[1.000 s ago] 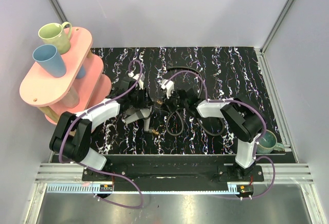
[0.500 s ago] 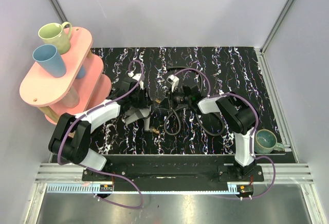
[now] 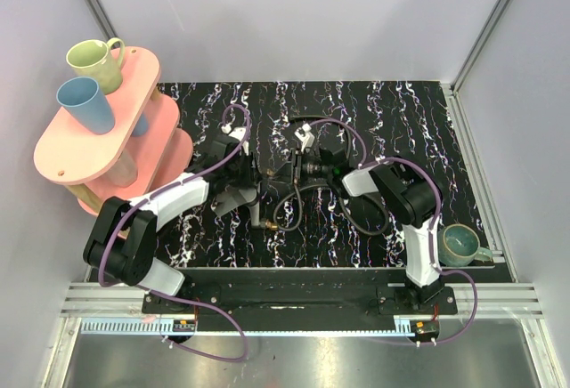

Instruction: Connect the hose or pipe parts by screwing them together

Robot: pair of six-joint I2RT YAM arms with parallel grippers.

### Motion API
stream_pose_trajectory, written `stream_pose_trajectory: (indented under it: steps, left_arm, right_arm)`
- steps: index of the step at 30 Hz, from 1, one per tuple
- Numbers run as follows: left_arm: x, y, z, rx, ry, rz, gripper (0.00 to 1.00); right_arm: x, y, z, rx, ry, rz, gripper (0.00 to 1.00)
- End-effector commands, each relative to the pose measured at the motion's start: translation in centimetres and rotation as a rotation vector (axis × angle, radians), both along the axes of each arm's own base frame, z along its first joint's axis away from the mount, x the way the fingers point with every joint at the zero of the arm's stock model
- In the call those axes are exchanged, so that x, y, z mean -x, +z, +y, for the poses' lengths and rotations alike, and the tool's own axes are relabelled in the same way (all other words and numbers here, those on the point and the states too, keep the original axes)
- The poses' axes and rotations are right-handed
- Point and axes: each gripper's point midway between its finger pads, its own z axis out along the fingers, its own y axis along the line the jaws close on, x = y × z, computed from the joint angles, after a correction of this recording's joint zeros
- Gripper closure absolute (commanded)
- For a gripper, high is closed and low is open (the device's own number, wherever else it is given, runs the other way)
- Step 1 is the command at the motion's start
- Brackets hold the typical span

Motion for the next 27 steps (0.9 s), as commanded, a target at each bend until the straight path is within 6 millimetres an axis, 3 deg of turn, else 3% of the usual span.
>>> stream_pose_trajectory:
  steps: [1, 3, 7, 8, 9, 11, 14, 15, 18, 21, 25, 27]
  left_arm:
    - [2.3, 2.1, -3.8, 0.142, -0.166, 0.063, 1.0]
    - [2.0, 2.2, -3.5, 0.14, -0.157, 0.062, 1.0]
    - [2.0, 2.0, -3.2, 0.105, -0.169, 0.089, 1.0]
    - [2.2, 1.6, -3.0, 0.089, -0.171, 0.108, 1.0]
    - [2.1, 1.7, -3.0, 0.08, -0.177, 0.105, 1.0]
    - [2.2, 1.6, -2.9, 0.073, -0.179, 0.112, 1.0]
    - [2.4, 1.3, -2.6, 0.052, -0.176, 0.145, 1.0]
    - [2.1, 1.5, -2.7, 0.045, -0.177, 0.142, 1.0]
    - [2.0, 1.9, -2.6, 0.049, -0.188, 0.149, 1.0]
    - [1.7, 1.9, -2.5, 0.032, -0.194, 0.168, 1.0]
    - [0.7, 1.6, -1.0, -0.078, -0.164, 0.192, 1.0]
    - [-0.1, 1.9, -0.3, -0.123, -0.142, 0.181, 1.0]
  right_arm:
    - [-2.7, 9.6, 0.0, -0.177, -0.109, -0.249, 0.57]
    - [-2.7, 9.6, -0.7, -0.173, -0.122, -0.231, 0.46]
    - [-2.5, 10.1, -2.1, -0.138, -0.15, -0.259, 0.44]
    - [-2.2, 9.4, -2.4, -0.097, -0.146, -0.248, 0.41]
    - [-2.1, 10.1, -2.7, -0.072, -0.139, -0.308, 0.4]
    - [-1.8, 9.3, -3.4, 0.005, -0.129, -0.325, 0.37]
    - [-1.5, 9.8, -4.5, 0.1, -0.103, -0.474, 0.33]
    - [-1.2, 10.6, -4.8, 0.13, -0.072, -0.586, 0.32]
    - [0.2, 10.8, -5.3, 0.199, 0.059, -0.785, 0.3]
    - [0.4, 9.8, -6.1, 0.31, 0.103, -0.869, 0.24]
    - [0.5, 9.8, -6.7, 0.353, 0.093, -0.889, 0.0]
    - [0.4, 9.8, -6.8, 0.376, 0.074, -0.881, 0.0]
